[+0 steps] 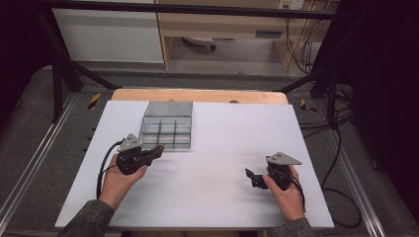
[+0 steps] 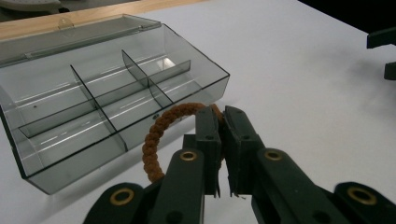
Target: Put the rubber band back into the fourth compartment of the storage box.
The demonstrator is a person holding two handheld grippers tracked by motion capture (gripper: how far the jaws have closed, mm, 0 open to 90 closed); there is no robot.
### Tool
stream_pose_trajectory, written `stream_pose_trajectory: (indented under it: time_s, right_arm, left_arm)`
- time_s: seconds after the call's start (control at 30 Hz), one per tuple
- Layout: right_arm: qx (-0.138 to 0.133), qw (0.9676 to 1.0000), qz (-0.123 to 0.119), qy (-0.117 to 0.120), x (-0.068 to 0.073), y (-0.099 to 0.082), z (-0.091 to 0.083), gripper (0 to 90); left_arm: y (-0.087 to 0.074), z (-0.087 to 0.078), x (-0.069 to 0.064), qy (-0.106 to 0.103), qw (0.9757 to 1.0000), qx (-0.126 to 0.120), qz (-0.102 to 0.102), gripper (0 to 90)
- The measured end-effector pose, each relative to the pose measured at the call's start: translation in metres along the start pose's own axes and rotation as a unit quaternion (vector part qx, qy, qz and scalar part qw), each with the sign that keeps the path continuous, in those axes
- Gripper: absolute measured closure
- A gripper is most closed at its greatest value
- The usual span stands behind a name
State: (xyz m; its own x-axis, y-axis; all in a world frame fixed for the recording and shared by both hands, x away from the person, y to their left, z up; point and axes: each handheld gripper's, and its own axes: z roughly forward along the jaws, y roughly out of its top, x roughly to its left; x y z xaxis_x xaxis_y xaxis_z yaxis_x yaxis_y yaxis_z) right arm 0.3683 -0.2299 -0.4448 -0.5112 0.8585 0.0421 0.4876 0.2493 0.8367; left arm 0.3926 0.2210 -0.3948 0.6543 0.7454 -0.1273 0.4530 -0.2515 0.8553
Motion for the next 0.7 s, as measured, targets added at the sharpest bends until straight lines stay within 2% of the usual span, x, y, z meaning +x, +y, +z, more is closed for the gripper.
stream_pose_trajectory:
  time_s: [0.43,0.63,0.7]
  right_arm:
    - [-0.001,1.0000,0.000,0.000,0.001,0.000,0.000,5.9]
    - [-0.001,1.0000,0.002,0.000,0.001,0.000,-0.001,5.8]
    - [0.002,1.0000,0.000,0.001,0.001,0.000,0.000,5.8]
  left_arm:
    - [0.011,-0.009,0.012,0.013,0.9998,-0.012,-0.012,84.7]
    - [0.012,-0.012,0.020,0.016,0.9991,-0.022,-0.031,84.7]
    - [0.013,-0.012,0.021,0.017,0.9991,-0.023,-0.031,84.7]
